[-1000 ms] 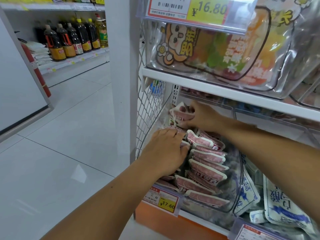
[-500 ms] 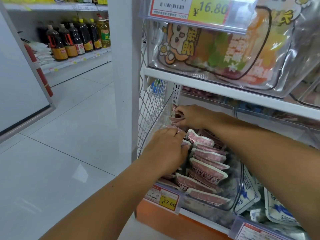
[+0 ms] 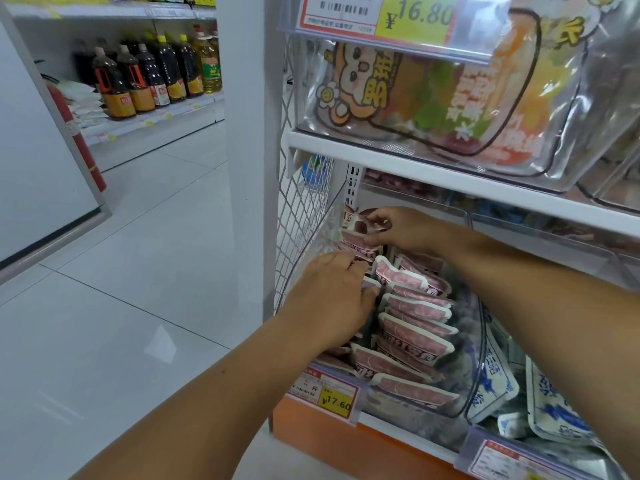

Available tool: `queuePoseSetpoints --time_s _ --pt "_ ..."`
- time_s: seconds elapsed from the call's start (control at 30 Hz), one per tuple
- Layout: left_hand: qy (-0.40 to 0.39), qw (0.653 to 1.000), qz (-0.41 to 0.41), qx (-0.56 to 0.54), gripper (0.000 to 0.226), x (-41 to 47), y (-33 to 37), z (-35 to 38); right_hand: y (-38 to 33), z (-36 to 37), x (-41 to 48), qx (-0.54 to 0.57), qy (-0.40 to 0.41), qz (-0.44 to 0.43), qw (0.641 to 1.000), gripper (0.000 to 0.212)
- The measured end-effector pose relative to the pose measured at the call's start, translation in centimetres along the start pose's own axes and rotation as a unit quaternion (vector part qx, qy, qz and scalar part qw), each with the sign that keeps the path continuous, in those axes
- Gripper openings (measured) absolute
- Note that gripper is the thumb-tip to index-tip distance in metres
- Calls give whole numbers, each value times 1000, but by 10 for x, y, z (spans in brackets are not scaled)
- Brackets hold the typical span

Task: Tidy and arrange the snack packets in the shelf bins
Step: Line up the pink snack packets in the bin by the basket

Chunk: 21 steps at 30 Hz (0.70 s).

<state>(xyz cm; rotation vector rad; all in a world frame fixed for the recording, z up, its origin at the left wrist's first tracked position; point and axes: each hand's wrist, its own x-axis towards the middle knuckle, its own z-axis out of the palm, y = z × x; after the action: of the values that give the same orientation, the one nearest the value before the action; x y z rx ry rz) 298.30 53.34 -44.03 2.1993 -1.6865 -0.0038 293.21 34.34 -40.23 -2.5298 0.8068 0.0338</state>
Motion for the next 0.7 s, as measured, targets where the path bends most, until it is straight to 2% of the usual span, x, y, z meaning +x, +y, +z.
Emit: queuePoseSetpoints --time_s 0.1,0.3,0.43,0.53,0.7 --pt "-4 1000 -7 -8 52 -3 1 -2 3 -6 1 44 -24 16 999 42" --pt "-28 1000 -6 5 58 -1 -1 2 0 -9 -3 106 -69 32 991 12" --pt "-42 999 0 19 57 3 -1 3 3 -25 -19 126 -16 18 992 44" --pt "-35 999 3 18 56 3 -2 3 8 -30 -27 191 6 40 981 45" --pt "-25 1000 -6 7 58 0 0 1 6 -26 -36 218 41 29 975 41"
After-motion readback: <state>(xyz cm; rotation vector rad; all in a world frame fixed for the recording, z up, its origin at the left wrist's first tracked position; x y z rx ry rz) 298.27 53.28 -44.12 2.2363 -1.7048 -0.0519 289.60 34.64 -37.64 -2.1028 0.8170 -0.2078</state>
